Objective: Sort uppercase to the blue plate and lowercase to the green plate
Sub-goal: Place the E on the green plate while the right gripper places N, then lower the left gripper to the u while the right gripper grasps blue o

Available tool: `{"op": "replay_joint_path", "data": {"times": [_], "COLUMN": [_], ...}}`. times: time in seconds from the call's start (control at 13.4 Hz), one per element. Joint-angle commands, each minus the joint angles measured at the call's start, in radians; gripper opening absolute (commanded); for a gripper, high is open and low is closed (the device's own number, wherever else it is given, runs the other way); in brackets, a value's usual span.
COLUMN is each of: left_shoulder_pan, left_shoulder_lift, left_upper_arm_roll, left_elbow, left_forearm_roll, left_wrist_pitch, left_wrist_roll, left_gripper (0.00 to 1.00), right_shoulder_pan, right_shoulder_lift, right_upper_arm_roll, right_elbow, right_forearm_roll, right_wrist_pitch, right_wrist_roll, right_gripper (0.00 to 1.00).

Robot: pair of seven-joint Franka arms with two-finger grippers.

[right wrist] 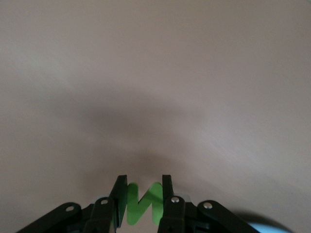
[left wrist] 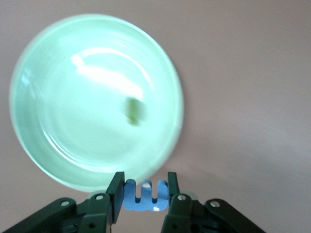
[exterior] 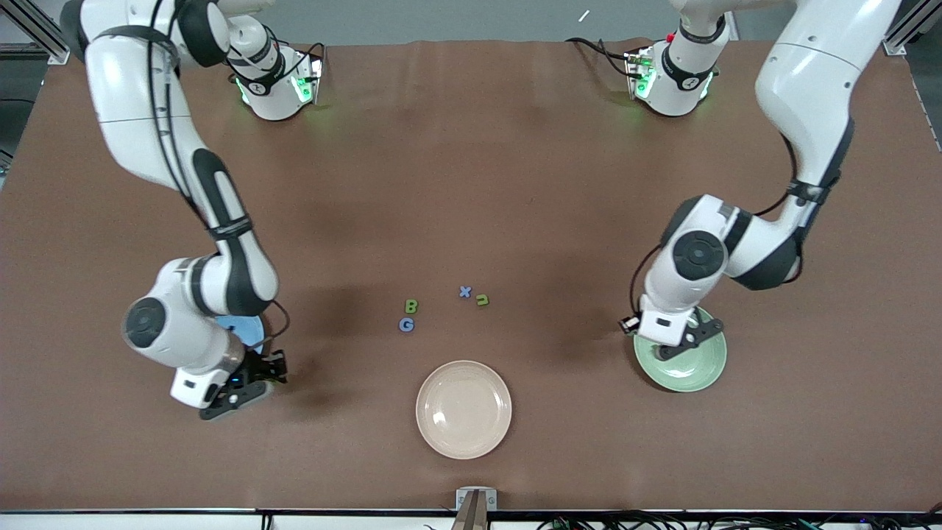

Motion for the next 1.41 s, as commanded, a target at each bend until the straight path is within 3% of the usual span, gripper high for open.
{"op": "replay_joint_path", "data": {"times": [0.0,0.07,0.15,0.22,0.3,0.37,0.45,0.52,0.67,0.82,0.97,1.04,1.34], "left_shoulder_pan": [0.084,0.107,0.115,0.121,0.118,0.109,0.098,0.086,0.043,-0.078,-0.187,-0.235,-0.361], "left_shoulder_lift": [0.039,0.046,0.049,0.046,0.038,0.026,0.015,0.015,0.033,0.085,0.153,0.19,0.248], "left_upper_arm_roll": [-0.009,-0.009,-0.007,-0.007,-0.009,-0.019,-0.047,-0.093,-0.139,-0.141,-0.138,-0.136,-0.083], "left_elbow": [0.03,0.024,0.02,0.017,0.014,0.015,0.015,0.018,0.053,0.118,0.182,0.211,0.225], "left_forearm_roll": [0.015,0.016,0.016,0.016,0.015,0.006,-0.001,-0.002,-0.005,-0.017,-0.019,-0.024,-0.019], "left_wrist_pitch": [-0.02,-0.02,-0.02,-0.023,-0.04,-0.072,-0.103,-0.115,-0.115,-0.114,-0.089,-0.056,0.09], "left_wrist_roll": [0.092,0.097,0.097,0.101,0.101,0.091,0.06,-0.006,-0.157,-0.326,-0.389,-0.409,-0.503], "left_gripper": [0.28,0.69,0.9,1.0,1.0,1.0,1.0,1.0,0.99,0.95,0.67,0.62,0.62], "right_shoulder_pan": [-0.079,-0.095,-0.109,-0.117,-0.12,-0.122,-0.122,-0.125,-0.122,-0.077,-0.012,0.03,0.217], "right_shoulder_lift": [-0.023,-0.025,-0.025,-0.025,-0.025,-0.025,-0.025,-0.025,-0.048,-0.086,-0.101,-0.101,-0.092], "right_upper_arm_roll": [0.026,0.024,0.024,0.024,0.023,0.023,0.023,0.023,0.027,0.031,0.031,0.031,0.024], "right_elbow": [-0.028,-0.028,-0.028,-0.028,-0.028,-0.03,-0.03,-0.029,-0.021,-0.021,-0.028,-0.027,-0.027], "right_forearm_roll": [-0.003,-0.004,-0.007,-0.007,-0.009,-0.009,-0.01,-0.009,-0.007,-0.001,-0.004,-0.006,-0.013], "right_wrist_pitch": [-0.104,-0.157,-0.185,-0.208,-0.228,-0.23,-0.228,-0.228,-0.23,-0.231,-0.231,-0.228,-0.166], "right_wrist_roll": [-0.085,-0.094,-0.099,-0.102,-0.102,-0.102,-0.1,-0.102,-0.091,-0.024,0.159,0.256,0.69], "right_gripper": [0.09,0.09,0.1,0.11,0.18,0.36,0.76,1.0,1.0,1.0,1.0,1.0,1.0]}}
